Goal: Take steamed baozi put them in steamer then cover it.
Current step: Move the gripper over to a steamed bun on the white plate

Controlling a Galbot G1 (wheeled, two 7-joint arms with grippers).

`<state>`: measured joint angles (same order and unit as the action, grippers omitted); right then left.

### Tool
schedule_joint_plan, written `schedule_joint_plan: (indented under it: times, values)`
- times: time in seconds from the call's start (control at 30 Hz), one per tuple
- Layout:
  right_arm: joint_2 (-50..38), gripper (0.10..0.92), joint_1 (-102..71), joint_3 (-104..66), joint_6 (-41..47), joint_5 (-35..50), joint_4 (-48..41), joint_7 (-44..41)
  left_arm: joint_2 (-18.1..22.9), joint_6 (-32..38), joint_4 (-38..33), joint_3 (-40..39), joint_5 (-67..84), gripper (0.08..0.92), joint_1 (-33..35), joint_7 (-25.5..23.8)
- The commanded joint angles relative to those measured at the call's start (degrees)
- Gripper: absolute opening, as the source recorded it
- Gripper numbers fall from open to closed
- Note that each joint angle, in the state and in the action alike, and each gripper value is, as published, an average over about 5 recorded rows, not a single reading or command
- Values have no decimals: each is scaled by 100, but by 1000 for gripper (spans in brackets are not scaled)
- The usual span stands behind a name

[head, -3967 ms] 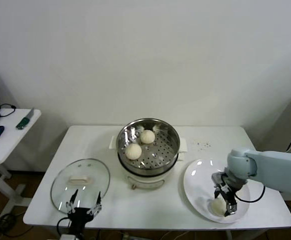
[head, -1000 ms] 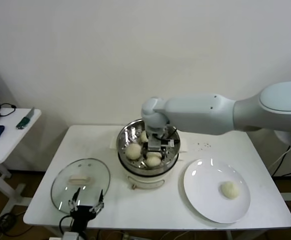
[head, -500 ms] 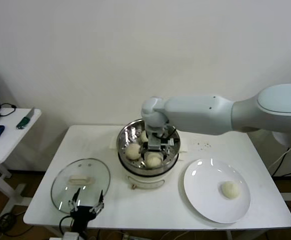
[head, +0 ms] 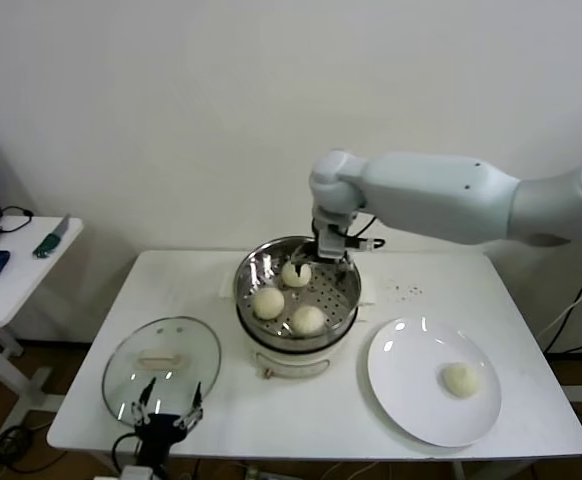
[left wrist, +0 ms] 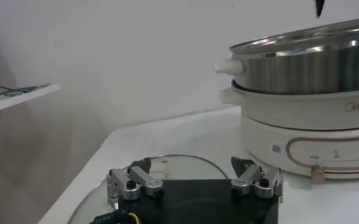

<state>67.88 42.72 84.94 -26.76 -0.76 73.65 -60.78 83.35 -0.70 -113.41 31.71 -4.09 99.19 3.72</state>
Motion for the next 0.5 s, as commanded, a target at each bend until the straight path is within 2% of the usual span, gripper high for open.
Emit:
schedule_joint_plan:
  times: [0.03, 0.27, 0.5]
  values:
    - [-1889, 823, 632, 515, 1859, 1436, 862, 255, -15, -3, -55, 15, -25, 823, 17, 2]
    - [-3345, 823, 369, 490, 3130, 1917, 1305, 224, -23, -88, -195, -1, -16, 823, -41, 11]
    - [-4318, 823, -299, 341, 3646, 2099, 1434, 101, -3, -110, -268, -36, -74, 823, 2, 21]
